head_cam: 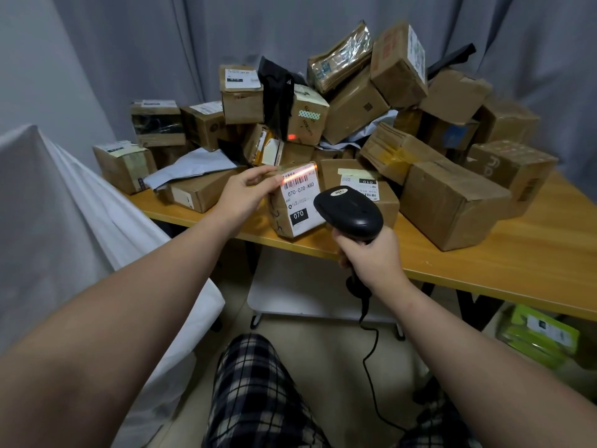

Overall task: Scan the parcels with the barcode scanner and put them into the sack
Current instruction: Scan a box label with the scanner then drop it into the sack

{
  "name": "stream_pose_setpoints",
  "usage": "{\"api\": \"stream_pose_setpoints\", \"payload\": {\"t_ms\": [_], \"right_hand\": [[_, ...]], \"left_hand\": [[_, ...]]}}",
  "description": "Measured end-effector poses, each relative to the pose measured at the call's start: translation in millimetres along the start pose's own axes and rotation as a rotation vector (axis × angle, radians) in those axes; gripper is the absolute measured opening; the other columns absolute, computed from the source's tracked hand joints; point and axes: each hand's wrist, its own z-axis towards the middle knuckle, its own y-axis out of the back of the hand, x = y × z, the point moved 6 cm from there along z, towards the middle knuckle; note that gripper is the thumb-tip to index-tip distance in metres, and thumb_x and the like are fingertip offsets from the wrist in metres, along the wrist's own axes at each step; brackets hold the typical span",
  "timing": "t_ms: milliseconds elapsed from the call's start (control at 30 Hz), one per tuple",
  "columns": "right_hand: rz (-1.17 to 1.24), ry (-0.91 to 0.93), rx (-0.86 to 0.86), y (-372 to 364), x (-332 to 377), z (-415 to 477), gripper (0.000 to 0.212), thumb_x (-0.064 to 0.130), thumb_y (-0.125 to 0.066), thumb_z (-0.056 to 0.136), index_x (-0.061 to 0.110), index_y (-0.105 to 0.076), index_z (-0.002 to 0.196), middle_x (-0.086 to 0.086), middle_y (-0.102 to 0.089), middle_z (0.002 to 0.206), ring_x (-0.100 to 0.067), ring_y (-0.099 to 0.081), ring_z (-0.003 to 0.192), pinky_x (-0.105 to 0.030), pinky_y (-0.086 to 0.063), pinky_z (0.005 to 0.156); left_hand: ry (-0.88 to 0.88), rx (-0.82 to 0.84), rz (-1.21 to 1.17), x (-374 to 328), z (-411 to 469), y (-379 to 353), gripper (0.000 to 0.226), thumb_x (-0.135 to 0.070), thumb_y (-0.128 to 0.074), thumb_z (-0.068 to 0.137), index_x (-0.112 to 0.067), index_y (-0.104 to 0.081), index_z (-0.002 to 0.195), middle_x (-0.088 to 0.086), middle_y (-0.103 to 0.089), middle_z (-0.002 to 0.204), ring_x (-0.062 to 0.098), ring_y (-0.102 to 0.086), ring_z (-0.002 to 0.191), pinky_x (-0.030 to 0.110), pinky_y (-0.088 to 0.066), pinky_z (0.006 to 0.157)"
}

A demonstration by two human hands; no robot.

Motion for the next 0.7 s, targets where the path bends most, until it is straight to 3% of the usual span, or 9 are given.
{"api": "stream_pose_setpoints", "payload": {"t_ms": [167, 300, 433, 633, 700], "right_hand": [[0.037, -0.03, 0.015, 0, -5, -8, 0.01, 0.007, -0.069, 0.086, 0.005, -0.066, 0.076, -0.008, -0.058, 0.055, -0.013, -0.057, 0.045, -0.025, -0.048, 0.047], [0.068, -0.042, 0.022, 0, -5, -13, 0.013, 0.007, -0.068, 0.086, 0.016, -0.065, 0.078, -0.01, -0.059, 0.059, -0.014, -0.059, 0.047, -0.026, -0.051, 0.048], [0.048, -0.034, 0.025, -1, -5, -12, 0.012, 0.007, -0.068, 0.086, 0.015, -0.065, 0.077, -0.013, -0.06, 0.058, -0.016, -0.059, 0.047, -0.027, -0.051, 0.049], [0.042, -0.036, 0.053, -1, -6, -8, 0.008, 0.009, -0.069, 0.086, 0.014, -0.066, 0.081, -0.011, -0.061, 0.057, -0.017, -0.06, 0.047, -0.028, -0.051, 0.049], [0.042, -0.039, 0.059, -2, -6, -6, 0.007, 0.01, -0.069, 0.087, 0.014, -0.066, 0.082, -0.008, -0.061, 0.057, -0.016, -0.06, 0.047, -0.027, -0.051, 0.049]], "left_hand": [[0.035, -0.008, -0.015, 1, 1, 0, 0.034, -0.036, -0.065, 0.089, -0.029, -0.061, 0.122, -0.001, -0.06, 0.126, 0.017, -0.051, 0.122, 0.042, -0.044, 0.096], [0.037, -0.01, -0.004, 1, 1, -1, 0.031, -0.035, -0.063, 0.091, -0.029, -0.06, 0.121, -0.002, -0.06, 0.125, 0.017, -0.051, 0.122, 0.044, -0.043, 0.099], [0.031, -0.011, 0.004, 0, 2, 0, 0.031, -0.035, -0.063, 0.091, -0.03, -0.06, 0.122, -0.002, -0.06, 0.126, 0.018, -0.051, 0.122, 0.044, -0.043, 0.099], [-0.037, -0.023, 0.096, 1, 3, -4, 0.036, -0.032, -0.065, 0.09, -0.028, -0.056, 0.124, 0.0, -0.052, 0.133, 0.018, -0.046, 0.125, 0.034, -0.05, 0.09], [-0.082, -0.025, 0.14, -1, 1, -10, 0.043, -0.022, -0.067, 0.089, -0.023, -0.049, 0.128, -0.004, -0.047, 0.132, 0.008, -0.046, 0.112, 0.015, -0.052, 0.074]]}}
